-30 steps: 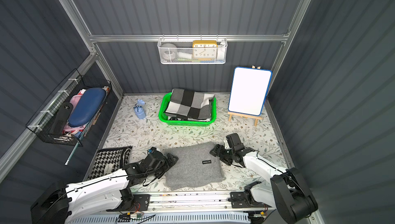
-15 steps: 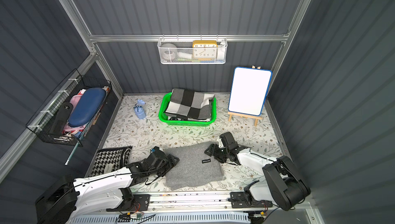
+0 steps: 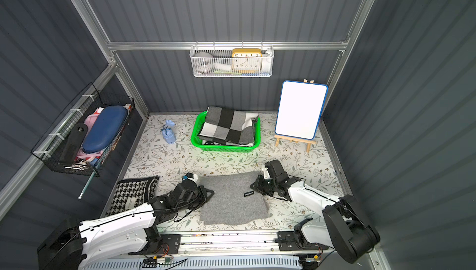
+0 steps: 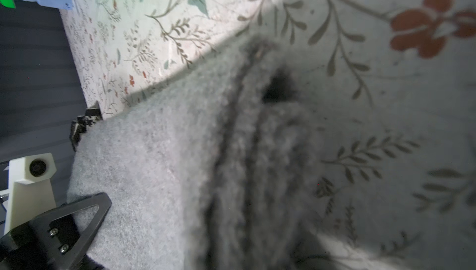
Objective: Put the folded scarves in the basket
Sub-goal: Pick up the scarf at the center of the board, then place the scarf in the basket.
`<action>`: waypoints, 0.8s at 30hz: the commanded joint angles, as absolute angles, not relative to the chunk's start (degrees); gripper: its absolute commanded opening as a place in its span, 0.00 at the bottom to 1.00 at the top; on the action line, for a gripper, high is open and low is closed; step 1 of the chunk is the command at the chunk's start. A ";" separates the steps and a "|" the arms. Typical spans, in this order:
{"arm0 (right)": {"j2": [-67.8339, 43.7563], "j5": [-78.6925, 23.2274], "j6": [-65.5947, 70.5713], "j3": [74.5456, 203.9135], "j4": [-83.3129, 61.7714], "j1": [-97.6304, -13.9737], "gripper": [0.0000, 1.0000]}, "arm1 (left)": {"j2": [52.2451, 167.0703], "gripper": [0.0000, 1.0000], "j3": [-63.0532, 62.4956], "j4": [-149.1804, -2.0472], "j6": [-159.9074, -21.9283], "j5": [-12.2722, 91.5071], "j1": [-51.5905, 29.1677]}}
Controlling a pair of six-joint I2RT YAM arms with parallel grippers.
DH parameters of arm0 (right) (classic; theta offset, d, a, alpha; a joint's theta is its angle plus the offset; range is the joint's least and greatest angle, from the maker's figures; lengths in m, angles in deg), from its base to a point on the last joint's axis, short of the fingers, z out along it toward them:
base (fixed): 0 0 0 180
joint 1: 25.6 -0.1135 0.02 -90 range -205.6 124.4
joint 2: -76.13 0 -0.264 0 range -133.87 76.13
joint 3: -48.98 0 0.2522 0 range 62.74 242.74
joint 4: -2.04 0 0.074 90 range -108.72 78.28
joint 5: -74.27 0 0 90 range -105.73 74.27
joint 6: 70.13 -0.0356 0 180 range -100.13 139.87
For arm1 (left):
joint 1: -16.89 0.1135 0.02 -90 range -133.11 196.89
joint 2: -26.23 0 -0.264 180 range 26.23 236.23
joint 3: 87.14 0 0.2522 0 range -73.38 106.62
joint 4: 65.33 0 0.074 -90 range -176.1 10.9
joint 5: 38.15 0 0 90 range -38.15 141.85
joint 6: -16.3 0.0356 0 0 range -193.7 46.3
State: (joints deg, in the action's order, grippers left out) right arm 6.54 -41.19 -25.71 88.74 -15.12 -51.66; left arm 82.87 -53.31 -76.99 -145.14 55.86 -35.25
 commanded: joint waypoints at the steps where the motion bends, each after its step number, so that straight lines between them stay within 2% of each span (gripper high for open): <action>1: 13.86 -40.36 -26.42 88.36 -17.34 -52.02 0.00 | 80.33 0.07 -49.95 -77.29 -140.84 56.40 -35.24; 7: 24.86 -35.94 -29.18 89.60 -18.49 -52.04 0.00 | 79.66 0.03 -46.12 -81.43 -139.68 61.24 -35.28; 12: 26.84 -28.79 -29.28 93.02 -18.80 -51.93 0.00 | 82.32 0.03 -39.86 -82.08 -134.19 68.20 -35.19; 18: 21.30 -23.54 -25.12 102.84 -20.72 -51.83 0.00 | 91.73 0.03 -25.02 -84.72 -122.52 76.54 -33.49; 24: 11.41 -18.68 -21.06 114.78 -23.50 -51.07 0.00 | 103.16 0.03 -10.29 -84.74 -110.46 74.90 -26.32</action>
State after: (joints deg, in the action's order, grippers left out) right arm 14.30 -22.54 -24.33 110.75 -21.39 -51.51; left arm 99.83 -15.63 -85.03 -120.11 73.10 -29.68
